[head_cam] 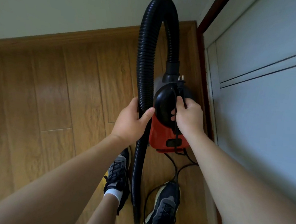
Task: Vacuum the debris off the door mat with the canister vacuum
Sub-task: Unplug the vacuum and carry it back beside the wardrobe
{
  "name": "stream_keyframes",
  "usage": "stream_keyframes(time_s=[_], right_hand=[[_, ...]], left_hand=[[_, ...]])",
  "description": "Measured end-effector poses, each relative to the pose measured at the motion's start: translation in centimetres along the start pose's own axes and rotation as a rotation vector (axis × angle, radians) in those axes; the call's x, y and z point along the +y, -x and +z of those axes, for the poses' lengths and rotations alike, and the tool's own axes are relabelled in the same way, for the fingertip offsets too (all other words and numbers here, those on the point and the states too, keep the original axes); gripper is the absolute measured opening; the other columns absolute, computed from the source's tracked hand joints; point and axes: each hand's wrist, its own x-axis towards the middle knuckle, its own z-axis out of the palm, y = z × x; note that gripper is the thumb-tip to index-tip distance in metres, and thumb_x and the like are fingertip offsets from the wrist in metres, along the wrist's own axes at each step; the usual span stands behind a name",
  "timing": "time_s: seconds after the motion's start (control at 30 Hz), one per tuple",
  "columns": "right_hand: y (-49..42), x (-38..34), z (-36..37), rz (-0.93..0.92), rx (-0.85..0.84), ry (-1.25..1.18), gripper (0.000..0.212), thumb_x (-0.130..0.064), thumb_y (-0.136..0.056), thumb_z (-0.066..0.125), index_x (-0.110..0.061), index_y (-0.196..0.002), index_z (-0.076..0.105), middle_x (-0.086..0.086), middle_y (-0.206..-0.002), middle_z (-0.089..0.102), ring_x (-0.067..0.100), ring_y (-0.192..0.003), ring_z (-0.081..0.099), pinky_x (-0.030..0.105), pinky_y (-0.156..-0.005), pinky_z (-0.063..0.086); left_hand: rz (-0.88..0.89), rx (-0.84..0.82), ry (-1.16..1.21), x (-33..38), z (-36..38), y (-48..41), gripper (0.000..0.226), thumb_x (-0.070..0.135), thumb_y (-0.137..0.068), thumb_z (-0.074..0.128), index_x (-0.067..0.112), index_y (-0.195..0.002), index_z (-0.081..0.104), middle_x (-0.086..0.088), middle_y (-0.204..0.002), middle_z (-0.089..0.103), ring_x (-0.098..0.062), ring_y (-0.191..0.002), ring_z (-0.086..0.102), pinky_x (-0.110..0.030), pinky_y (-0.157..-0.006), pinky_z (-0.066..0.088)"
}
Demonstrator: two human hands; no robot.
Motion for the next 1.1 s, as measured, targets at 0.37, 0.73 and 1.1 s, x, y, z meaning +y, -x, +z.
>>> stream_keyframes(time_s=[0.37, 0.73, 1.1], right_hand=[[0.3, -0.2, -0.2, 0.005, -0.001, 0.07, 0.029, -0.037, -0.105, 0.045, -0.021, -0.099, 0.068, 0.001, -0.084, 0.071, 0.02, -0.075, 0.071, 0.043, -0.074, 0.061], [1.0, -0.3, -0.9, -0.055, -0.035, 0.194, 0.029, -0.03, -0.106, 0.045, -0.016, -0.121, 0.066, 0.003, -0.106, 0.07, 0.021, -0.096, 0.067, 0.03, -0.074, 0.049], [1.3, -0.8, -1.9, -0.098, -0.101, 0.373, 0.031, -0.023, -0.105, 0.048, -0.012, -0.131, 0.06, 0.01, -0.11, 0.068, 0.026, -0.095, 0.064, 0.031, -0.072, 0.047]], left_hand=[[0.224, 0.177, -0.189, 0.1, 0.1, 1.9, 0.093, 0.018, -0.102, 0.059, 0.022, -0.162, -0.011, 0.0, -0.172, -0.003, 0.004, -0.152, -0.011, -0.025, -0.125, 0.006], [0.283, 0.297, -0.351, 1.1, -1.2, 4.7, 0.086, 0.015, -0.101, 0.058, 0.015, -0.163, -0.002, -0.004, -0.172, 0.001, -0.01, -0.156, 0.0, -0.034, -0.126, 0.014], [0.333, 0.274, -0.55, 1.6, -2.0, 7.4, 0.078, 0.011, -0.101, 0.055, 0.011, -0.163, 0.009, -0.011, -0.172, 0.003, -0.025, -0.159, 0.007, -0.045, -0.127, 0.021]])
